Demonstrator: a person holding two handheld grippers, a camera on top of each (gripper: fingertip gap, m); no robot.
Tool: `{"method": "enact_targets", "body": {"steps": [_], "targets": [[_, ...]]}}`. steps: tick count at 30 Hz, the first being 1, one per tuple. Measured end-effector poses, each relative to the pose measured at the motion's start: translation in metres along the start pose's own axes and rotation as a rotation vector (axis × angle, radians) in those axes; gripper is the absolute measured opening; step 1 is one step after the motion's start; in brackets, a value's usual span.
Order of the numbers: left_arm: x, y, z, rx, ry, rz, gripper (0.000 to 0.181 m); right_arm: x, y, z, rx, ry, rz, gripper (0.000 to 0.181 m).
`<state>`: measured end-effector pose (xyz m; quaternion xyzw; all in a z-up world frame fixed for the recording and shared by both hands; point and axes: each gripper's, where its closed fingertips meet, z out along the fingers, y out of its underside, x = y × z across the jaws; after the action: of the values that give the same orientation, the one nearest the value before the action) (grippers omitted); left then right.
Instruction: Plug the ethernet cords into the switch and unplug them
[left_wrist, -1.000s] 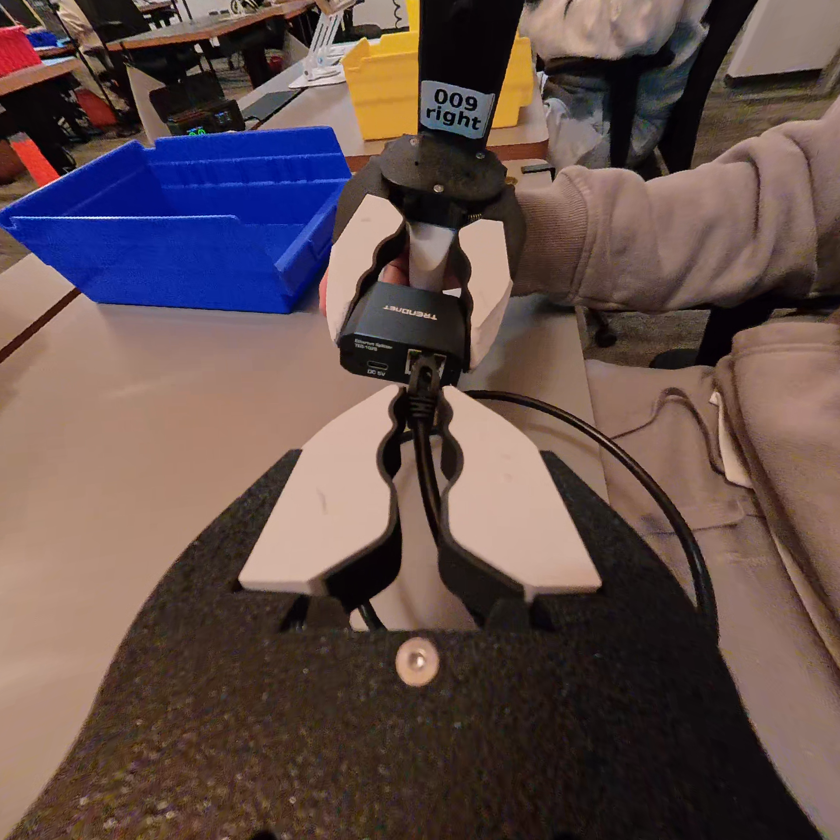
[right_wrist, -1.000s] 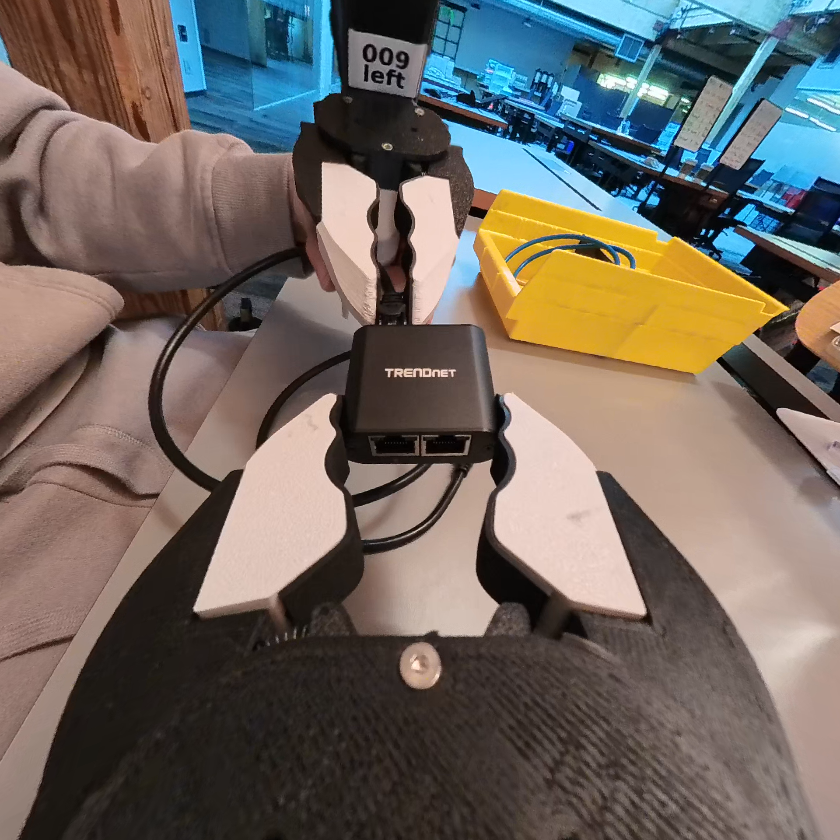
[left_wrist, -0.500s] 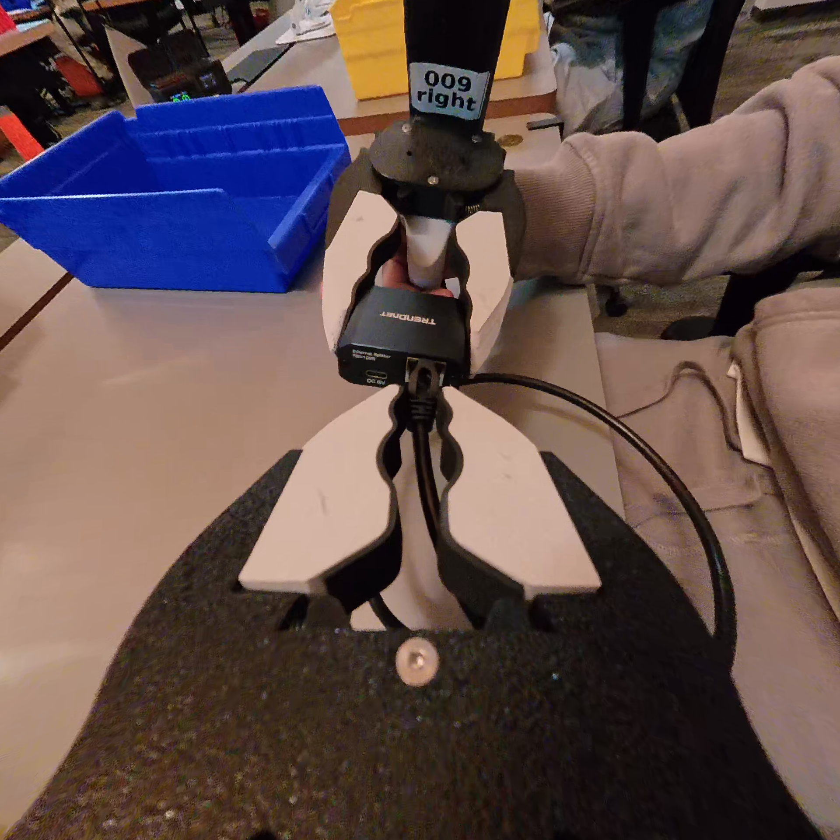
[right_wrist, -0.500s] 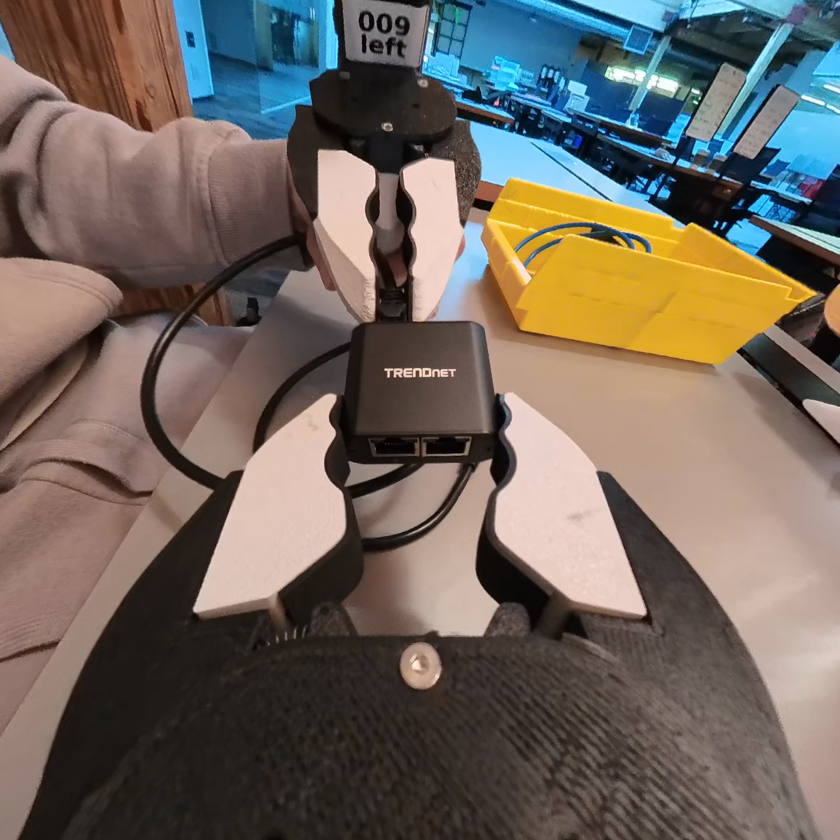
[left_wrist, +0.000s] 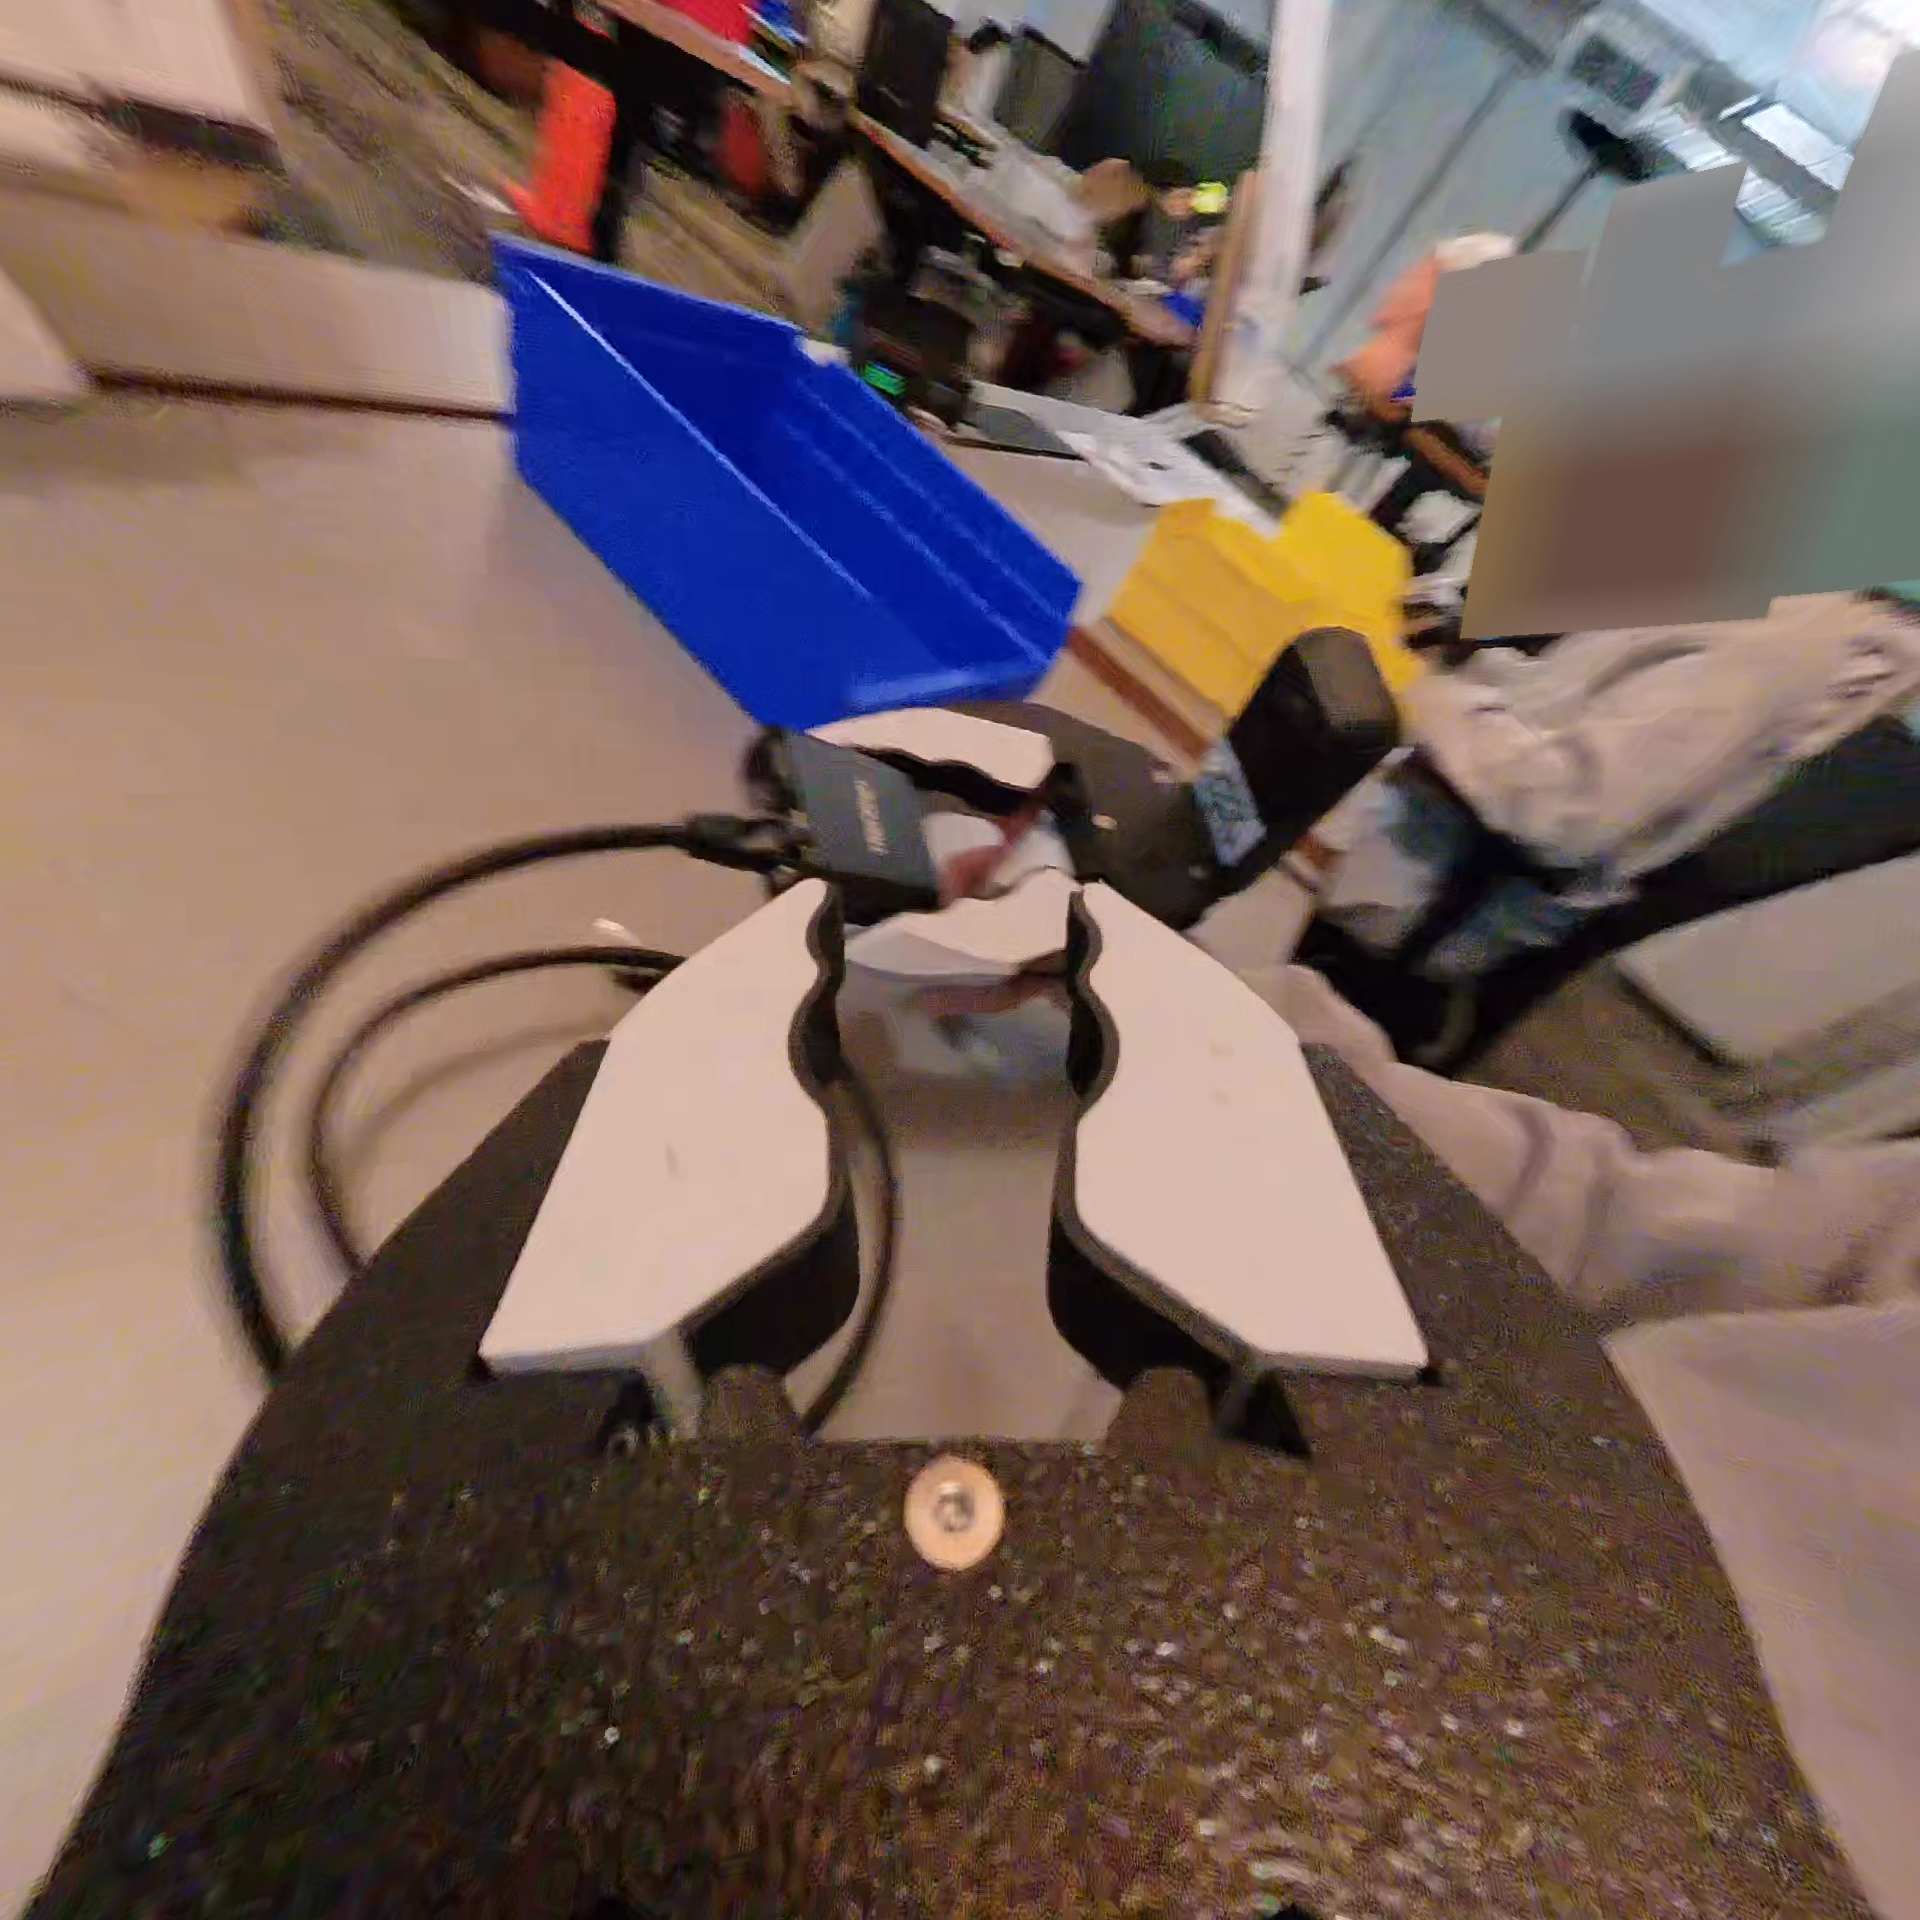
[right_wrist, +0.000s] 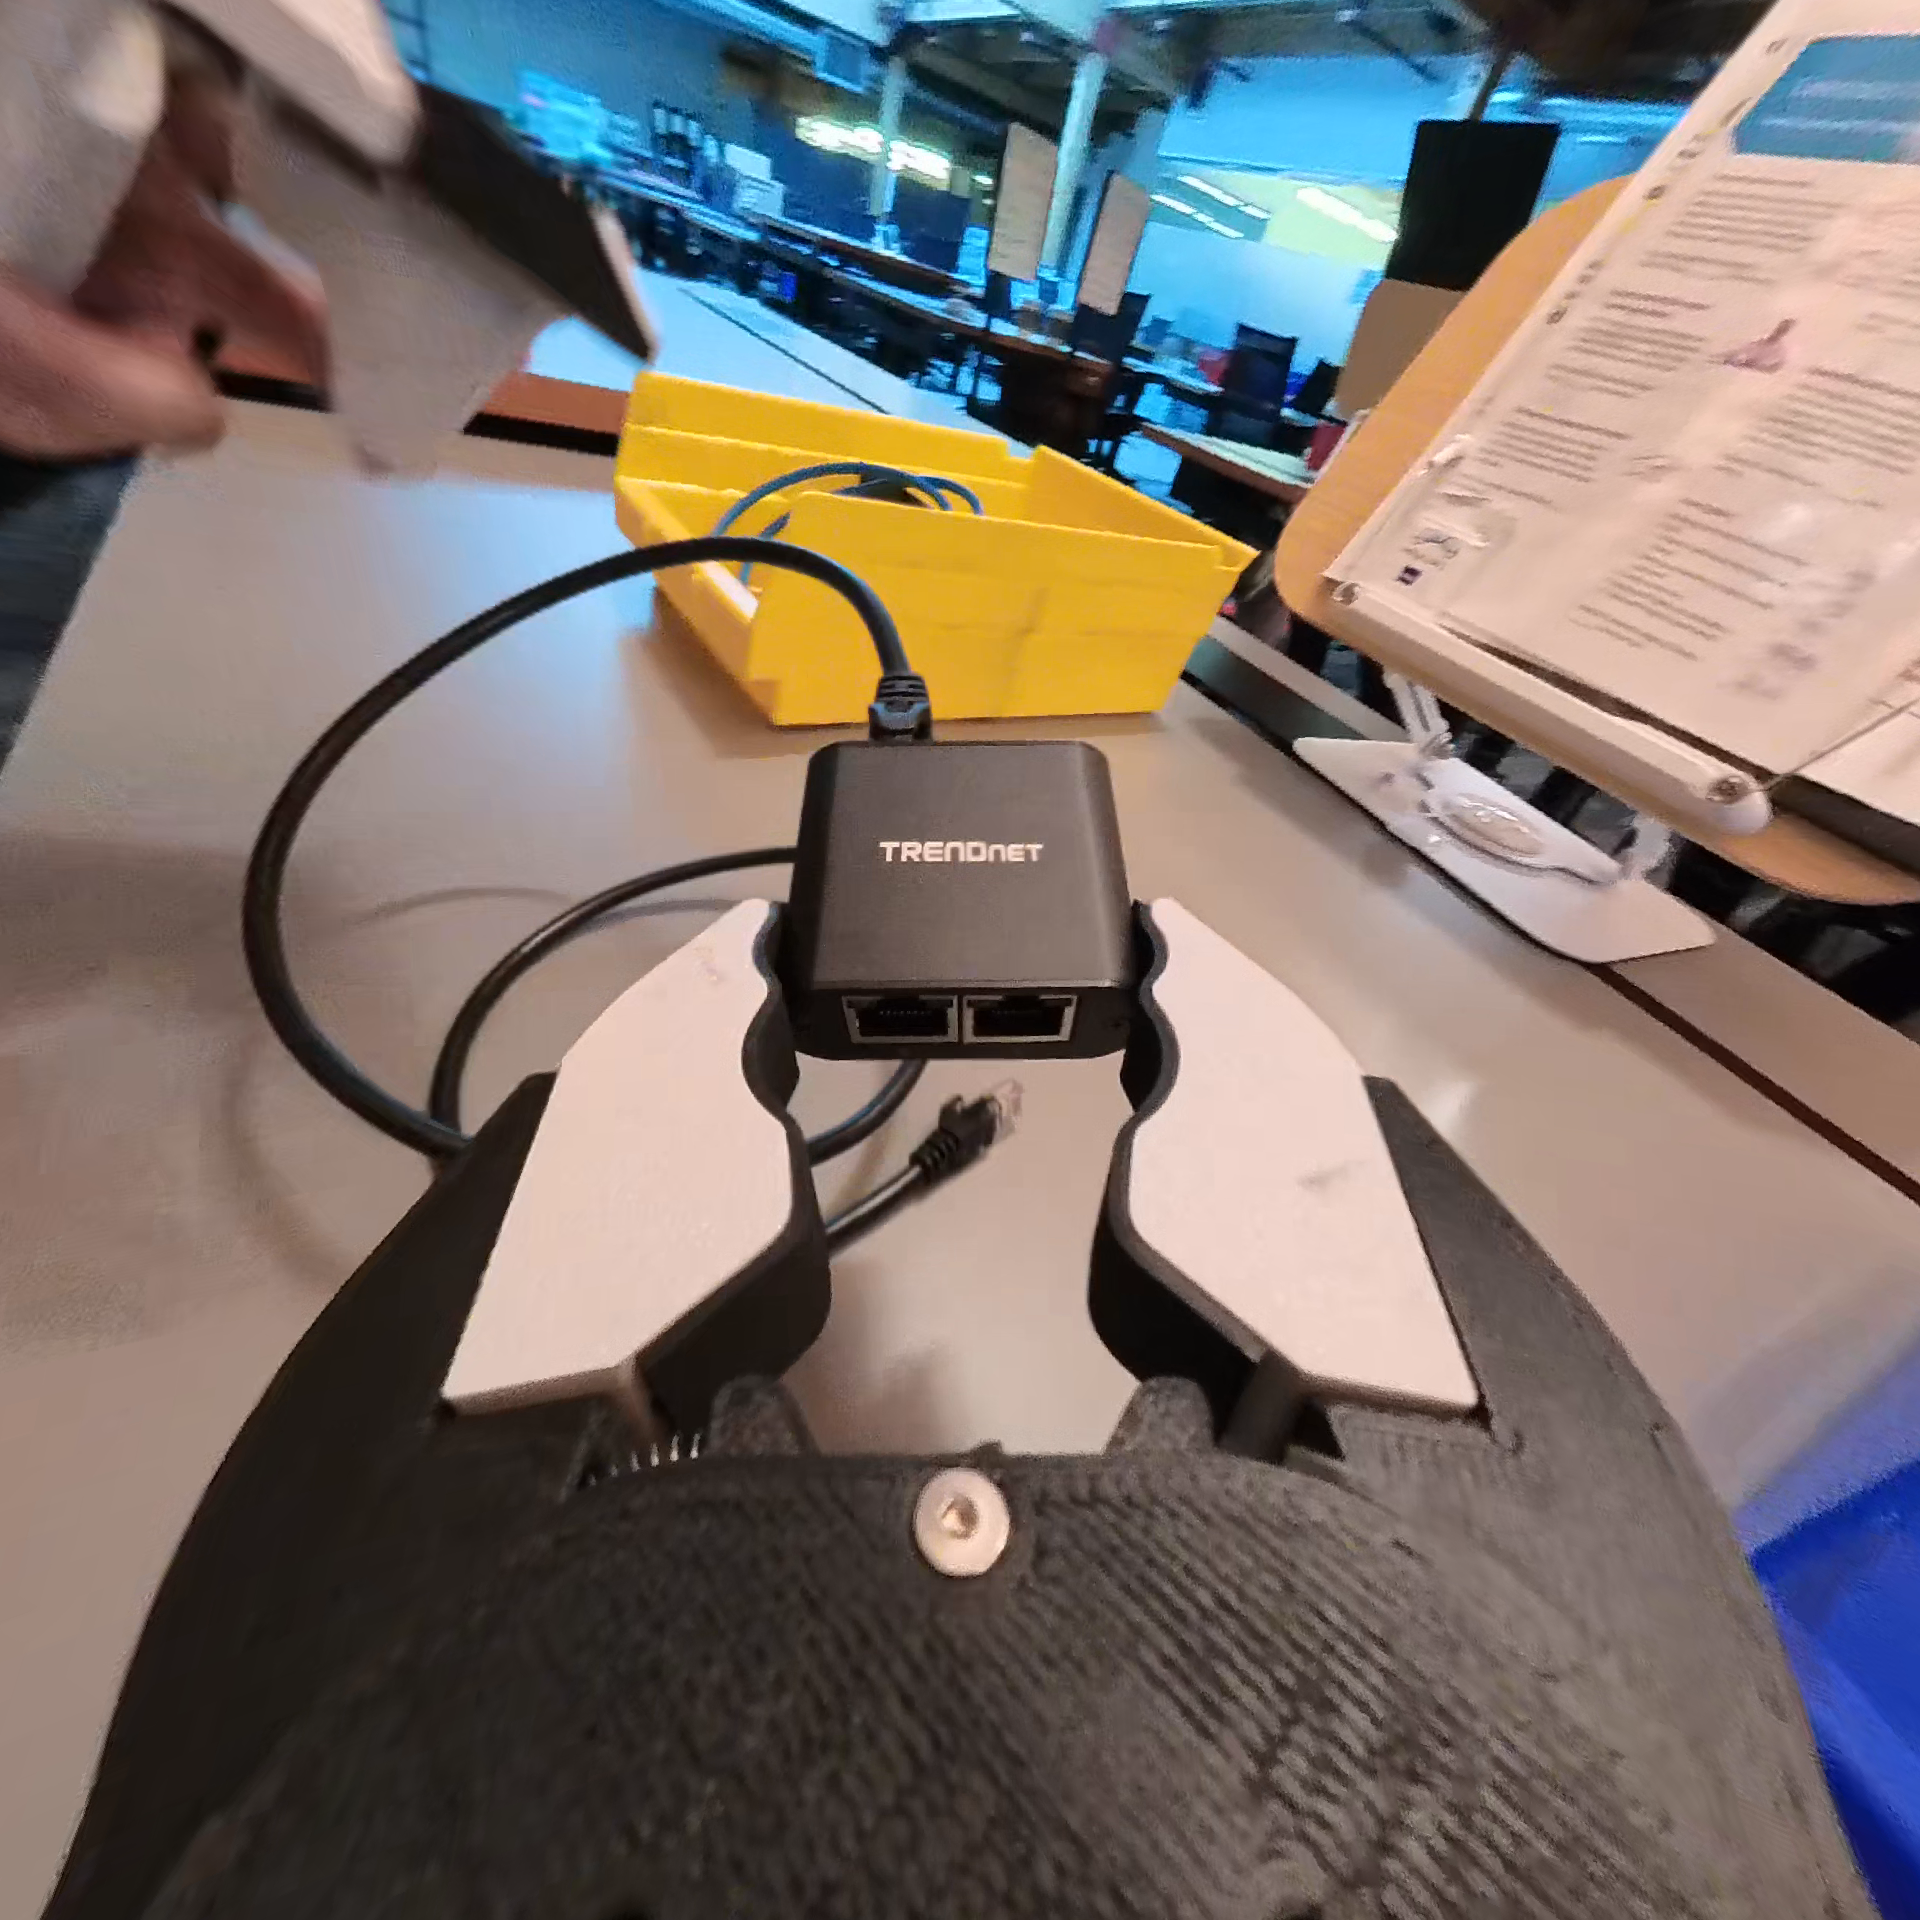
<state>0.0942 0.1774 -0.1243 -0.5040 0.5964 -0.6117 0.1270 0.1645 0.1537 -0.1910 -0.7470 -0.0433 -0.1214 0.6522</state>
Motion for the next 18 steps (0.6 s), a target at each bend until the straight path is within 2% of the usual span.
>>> {"method": "enact_targets", "body": {"steps": [1,3,5,6,8,9,11,12,14,16,18], "targets": [[0.009,0.010,0.011,-0.022,0.101,-0.106,0.040,0.001,-0.002,0.001,0.008,0.022,-0.007,0.062],[0.003,0.025,0.032,-0.014,0.171,-0.335,0.053,-0.002,-0.008,0.003,0.027,0.037,0.006,0.062],[-0.006,0.034,0.044,0.043,0.209,-0.503,0.051,-0.007,-0.014,0.005,0.051,0.038,0.006,0.062],[-0.013,0.033,0.045,0.097,0.207,-0.559,0.050,-0.005,-0.011,0.006,0.020,0.065,-0.021,0.062],[-0.019,0.028,0.043,0.182,0.260,-0.655,0.048,-0.016,-0.016,0.008,0.039,0.018,-0.035,0.062],[-0.021,0.031,0.044,0.176,0.258,-0.662,0.043,-0.019,-0.019,0.010,0.054,0.022,-0.030,0.062],[-0.027,0.044,0.050,0.111,0.183,-0.632,0.045,-0.028,-0.020,0.016,0.028,0.016,-0.066,0.062],[-0.024,0.040,0.051,0.136,0.210,-0.626,0.026,-0.035,-0.019,0.018,0.011,-0.008,-0.090,0.062],[-0.025,0.037,0.052,0.150,0.228,-0.618,0.023,-0.037,-0.019,0.020,-0.007,0.011,-0.133,0.061],[-0.020,0.043,0.049,0.048,0.279,-0.589,0.023,-0.042,-0.018,0.015,-0.004,-0.057,-0.169,0.062],[-0.011,0.054,0.041,-0.106,0.350,-0.541,0.023,-0.055,-0.016,0.005,-0.005,-0.209,-0.205,0.065]]}}
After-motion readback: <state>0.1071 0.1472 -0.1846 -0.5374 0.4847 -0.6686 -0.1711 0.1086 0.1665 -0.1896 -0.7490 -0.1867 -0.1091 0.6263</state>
